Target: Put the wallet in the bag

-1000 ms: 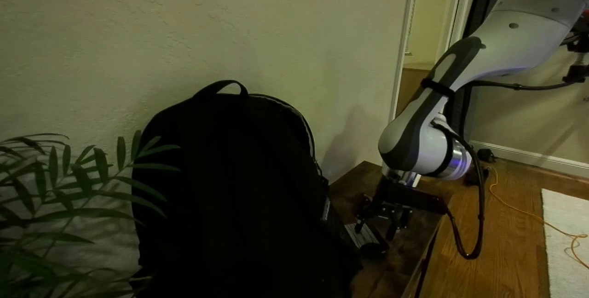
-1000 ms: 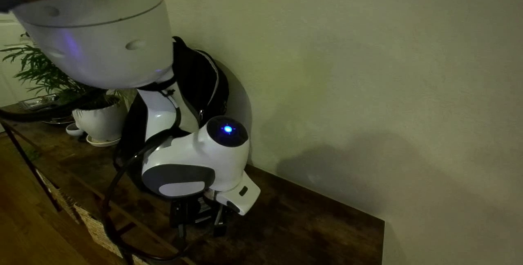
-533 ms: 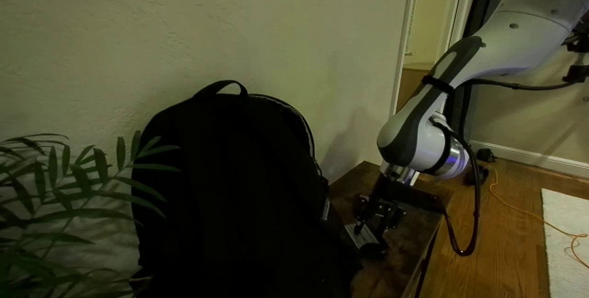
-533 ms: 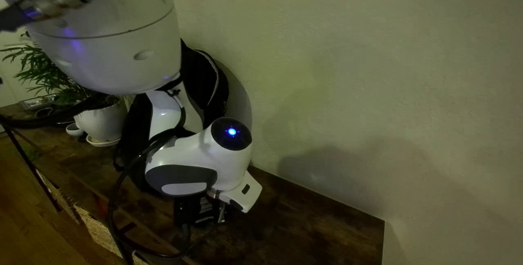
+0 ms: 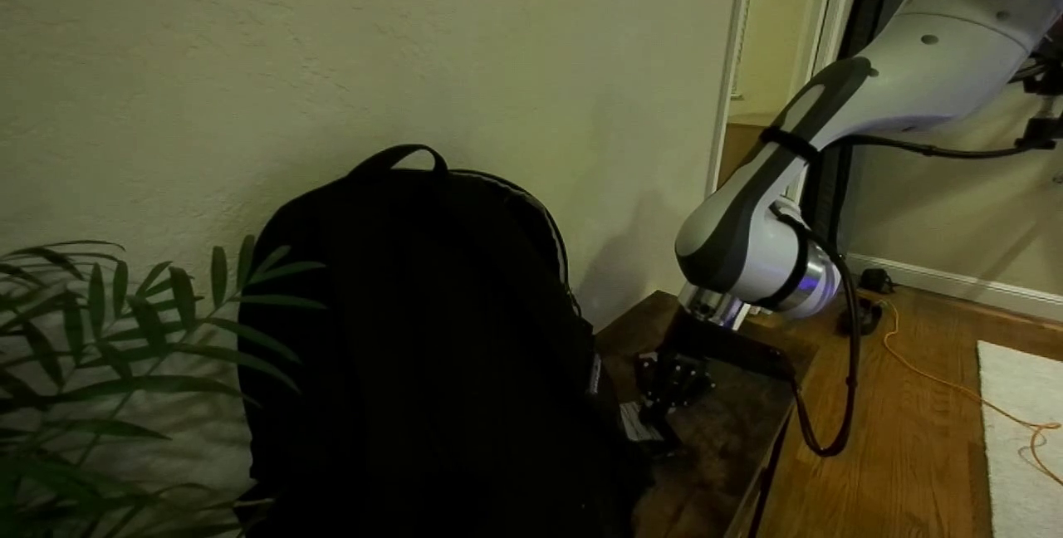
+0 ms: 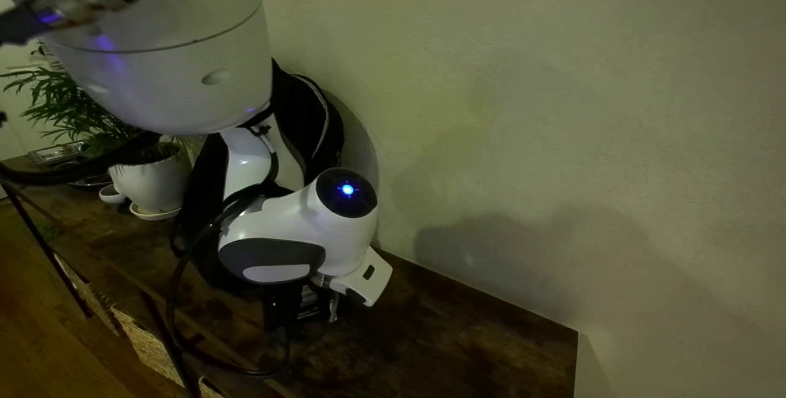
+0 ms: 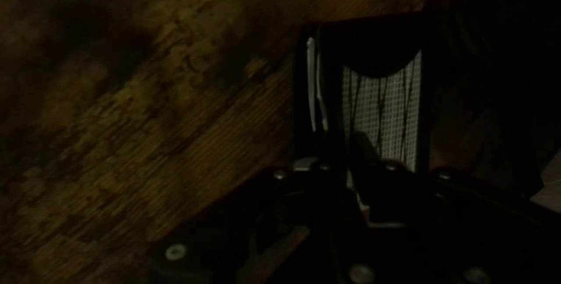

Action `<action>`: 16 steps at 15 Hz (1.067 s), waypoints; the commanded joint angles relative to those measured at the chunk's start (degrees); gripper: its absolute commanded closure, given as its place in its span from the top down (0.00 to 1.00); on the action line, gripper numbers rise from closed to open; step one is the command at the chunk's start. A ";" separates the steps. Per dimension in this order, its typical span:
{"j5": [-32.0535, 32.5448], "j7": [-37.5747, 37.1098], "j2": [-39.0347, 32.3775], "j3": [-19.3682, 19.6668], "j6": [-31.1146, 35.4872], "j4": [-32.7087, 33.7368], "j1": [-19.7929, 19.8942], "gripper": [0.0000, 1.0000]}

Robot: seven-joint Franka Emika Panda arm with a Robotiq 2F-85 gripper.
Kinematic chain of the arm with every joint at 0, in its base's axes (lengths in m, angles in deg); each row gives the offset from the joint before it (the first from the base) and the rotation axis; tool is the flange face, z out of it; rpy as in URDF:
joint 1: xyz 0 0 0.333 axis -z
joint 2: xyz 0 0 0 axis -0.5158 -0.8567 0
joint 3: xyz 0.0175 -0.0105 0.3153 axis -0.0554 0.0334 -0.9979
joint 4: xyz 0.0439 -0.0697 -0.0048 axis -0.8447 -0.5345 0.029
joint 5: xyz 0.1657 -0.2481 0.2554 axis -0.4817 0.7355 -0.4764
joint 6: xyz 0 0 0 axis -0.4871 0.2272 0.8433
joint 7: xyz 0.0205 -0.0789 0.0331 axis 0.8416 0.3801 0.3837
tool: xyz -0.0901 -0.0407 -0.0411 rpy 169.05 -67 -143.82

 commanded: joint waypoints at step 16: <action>2.92 -1.17 10.01 5.21 -11.12 -3.93 -1.26 0.03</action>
